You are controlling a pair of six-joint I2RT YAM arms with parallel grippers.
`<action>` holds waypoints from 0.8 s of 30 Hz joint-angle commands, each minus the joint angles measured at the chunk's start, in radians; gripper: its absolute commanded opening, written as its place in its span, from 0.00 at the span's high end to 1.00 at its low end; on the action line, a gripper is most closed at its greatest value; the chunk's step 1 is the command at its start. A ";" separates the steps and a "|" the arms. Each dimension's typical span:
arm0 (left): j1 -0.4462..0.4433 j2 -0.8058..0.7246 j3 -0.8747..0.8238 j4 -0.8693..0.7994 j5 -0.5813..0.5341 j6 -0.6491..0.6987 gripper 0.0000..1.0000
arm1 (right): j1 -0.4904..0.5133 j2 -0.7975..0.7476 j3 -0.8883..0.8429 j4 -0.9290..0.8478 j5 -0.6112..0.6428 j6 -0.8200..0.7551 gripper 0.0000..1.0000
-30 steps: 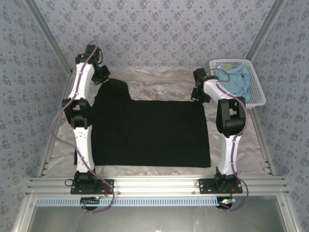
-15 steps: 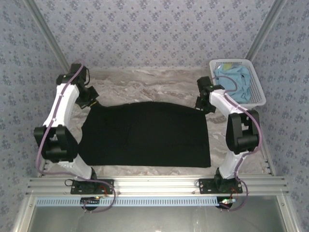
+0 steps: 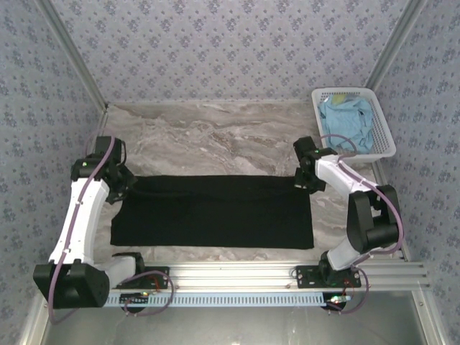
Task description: Fold and stack the t-shirts
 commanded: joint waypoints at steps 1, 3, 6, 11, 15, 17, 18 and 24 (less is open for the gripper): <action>0.003 -0.057 -0.063 -0.037 -0.061 -0.039 1.00 | 0.011 -0.034 -0.025 -0.047 0.036 0.030 1.00; 0.003 -0.080 -0.092 -0.037 -0.073 -0.042 1.00 | 0.013 -0.041 -0.032 -0.059 0.038 0.036 1.00; 0.003 -0.094 -0.109 -0.045 -0.083 -0.049 1.00 | 0.021 -0.054 -0.033 -0.090 0.065 0.045 1.00; -0.001 -0.132 -0.084 -0.088 -0.171 -0.072 1.00 | 0.024 -0.083 -0.038 -0.139 0.105 0.055 1.00; -0.002 -0.163 -0.075 -0.114 -0.221 -0.078 1.00 | 0.035 -0.104 -0.044 -0.153 0.121 0.056 1.00; -0.002 -0.169 -0.085 -0.131 -0.221 -0.087 1.00 | 0.050 -0.110 -0.055 -0.158 0.117 0.065 1.00; -0.004 -0.173 -0.091 -0.139 -0.223 -0.096 1.00 | 0.054 -0.112 -0.062 -0.159 0.114 0.071 1.00; -0.014 -0.216 -0.187 -0.132 -0.201 -0.143 1.00 | 0.080 -0.112 -0.123 -0.144 0.103 0.106 1.00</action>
